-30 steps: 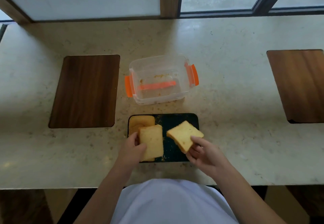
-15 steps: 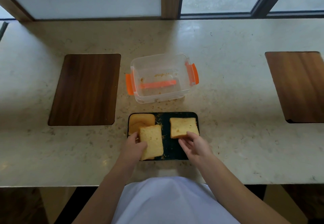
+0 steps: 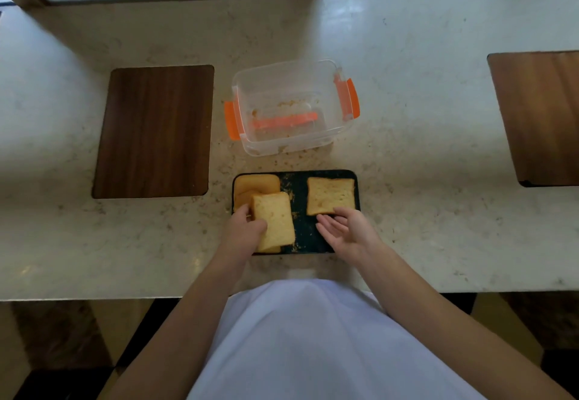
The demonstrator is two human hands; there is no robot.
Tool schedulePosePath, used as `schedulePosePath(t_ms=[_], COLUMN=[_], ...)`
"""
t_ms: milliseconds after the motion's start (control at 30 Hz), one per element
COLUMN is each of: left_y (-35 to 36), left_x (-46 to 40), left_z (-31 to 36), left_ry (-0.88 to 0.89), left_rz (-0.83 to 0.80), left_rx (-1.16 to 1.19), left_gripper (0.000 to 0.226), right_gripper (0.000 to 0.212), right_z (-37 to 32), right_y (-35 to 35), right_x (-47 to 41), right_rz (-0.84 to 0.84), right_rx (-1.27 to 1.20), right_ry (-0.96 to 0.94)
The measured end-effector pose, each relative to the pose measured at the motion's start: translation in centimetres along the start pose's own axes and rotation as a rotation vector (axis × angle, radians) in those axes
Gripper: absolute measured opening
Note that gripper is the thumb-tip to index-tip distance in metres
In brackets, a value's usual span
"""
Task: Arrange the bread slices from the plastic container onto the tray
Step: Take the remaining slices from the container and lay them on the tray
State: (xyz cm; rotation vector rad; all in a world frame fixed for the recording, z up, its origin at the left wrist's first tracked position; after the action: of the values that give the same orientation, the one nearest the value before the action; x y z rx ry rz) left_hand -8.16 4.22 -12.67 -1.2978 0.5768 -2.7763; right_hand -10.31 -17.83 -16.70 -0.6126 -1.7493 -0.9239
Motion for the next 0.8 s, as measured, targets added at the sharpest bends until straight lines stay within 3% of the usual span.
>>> schedulePosePath(t_ms=[400, 600, 800], left_y=[0.2, 1.0, 3.2], left_x=[-0.5, -0.6, -0.1], left_z=[-0.2, -0.3, 0.5], left_ry=[0.006, 0.021, 0.042], left_rz=[0.012, -0.008, -0.1], left_rx=[0.05, 0.03, 0.402], left_gripper=[0.053, 0.052, 0.054], right_gripper=[0.047, 0.056, 0.038], right_z=[-1.9, -1.7, 0.1], right_y=[1.1, 1.2, 0.6], right_x=[-1.2, -0.2, 2.1], right_rz=[0.0, -0.041, -0.097], right_rx=[0.153, 0.071, 0.391], right_ry=[-0.058, 0.025, -0.005])
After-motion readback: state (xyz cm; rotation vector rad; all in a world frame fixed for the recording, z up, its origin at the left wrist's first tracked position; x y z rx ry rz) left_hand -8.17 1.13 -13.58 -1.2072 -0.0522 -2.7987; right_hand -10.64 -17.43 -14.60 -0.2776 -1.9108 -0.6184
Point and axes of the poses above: each hand's wrist, its own x-axis away from the middle knuckle, its own y-axis out of the palm, z = x × y, the point moved 9 cm from there along -x, towards the middle knuckle, and after that the axes turned 8 degrees about -x, right-handed, at the moved point
